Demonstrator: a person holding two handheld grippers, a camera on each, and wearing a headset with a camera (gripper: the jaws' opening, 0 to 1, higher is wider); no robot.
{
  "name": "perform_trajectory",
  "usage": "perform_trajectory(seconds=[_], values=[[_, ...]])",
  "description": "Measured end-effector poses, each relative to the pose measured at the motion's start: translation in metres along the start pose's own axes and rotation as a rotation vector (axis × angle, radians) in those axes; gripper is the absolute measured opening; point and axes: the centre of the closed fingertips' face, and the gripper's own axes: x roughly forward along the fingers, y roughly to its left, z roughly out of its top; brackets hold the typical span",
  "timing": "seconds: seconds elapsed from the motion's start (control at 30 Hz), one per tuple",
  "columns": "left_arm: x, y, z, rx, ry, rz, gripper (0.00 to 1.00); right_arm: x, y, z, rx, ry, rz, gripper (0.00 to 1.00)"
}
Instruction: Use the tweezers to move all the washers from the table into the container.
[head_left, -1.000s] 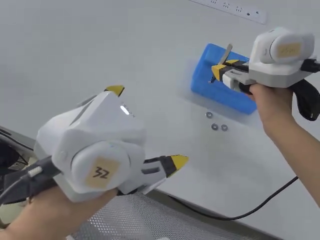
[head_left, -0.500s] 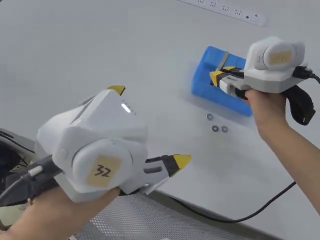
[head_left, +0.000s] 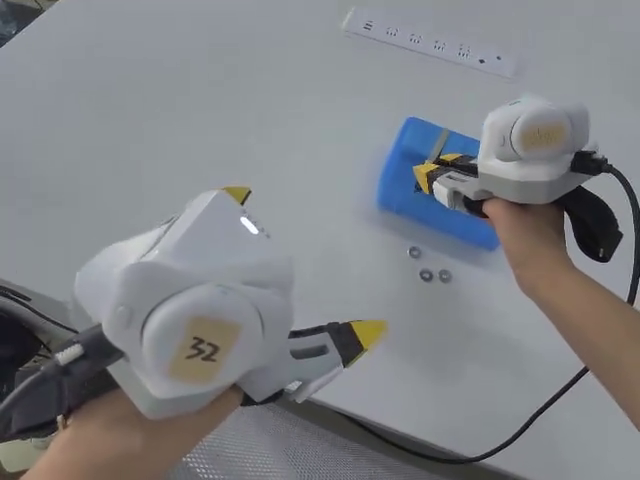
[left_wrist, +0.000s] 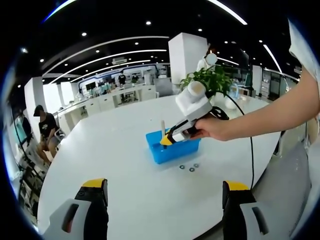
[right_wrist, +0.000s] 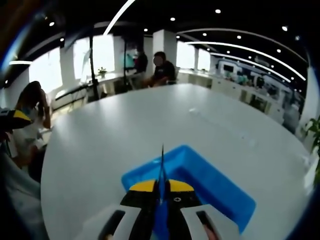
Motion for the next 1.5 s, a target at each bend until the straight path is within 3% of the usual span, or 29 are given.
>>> perform_trajectory(seconds=[0.17, 0.33, 0.43, 0.7, 0.87, 1.07, 1.5], values=[[0.0, -0.002, 0.001, 0.0, 0.003, -0.003, 0.98, -0.009, 0.0, 0.007, 0.018, -0.022, 0.0, 0.04], [0.0, -0.004, -0.004, -0.022, 0.022, -0.011, 0.99, -0.032, 0.006, 0.018, 0.044, -0.072, 0.018, 0.04], [0.0, -0.005, -0.006, 0.0, 0.033, -0.016, 0.99, -0.046, 0.011, 0.023, 0.05, -0.099, 0.021, 0.04], [-0.003, 0.003, 0.007, -0.02, -0.004, -0.004, 0.99, -0.073, 0.033, 0.02, 0.025, -0.114, 0.04, 0.03], [-0.005, 0.006, 0.014, -0.052, -0.02, -0.008, 0.99, -0.076, 0.047, 0.01, 0.028, -0.093, 0.06, 0.03], [-0.007, 0.006, 0.013, -0.038, -0.02, -0.002, 0.99, -0.069, 0.055, -0.008, 0.022, -0.052, 0.067, 0.03], [-0.009, 0.005, 0.005, -0.034, 0.005, 0.005, 0.99, -0.052, 0.047, -0.035, 0.05, 0.004, 0.073, 0.03]])
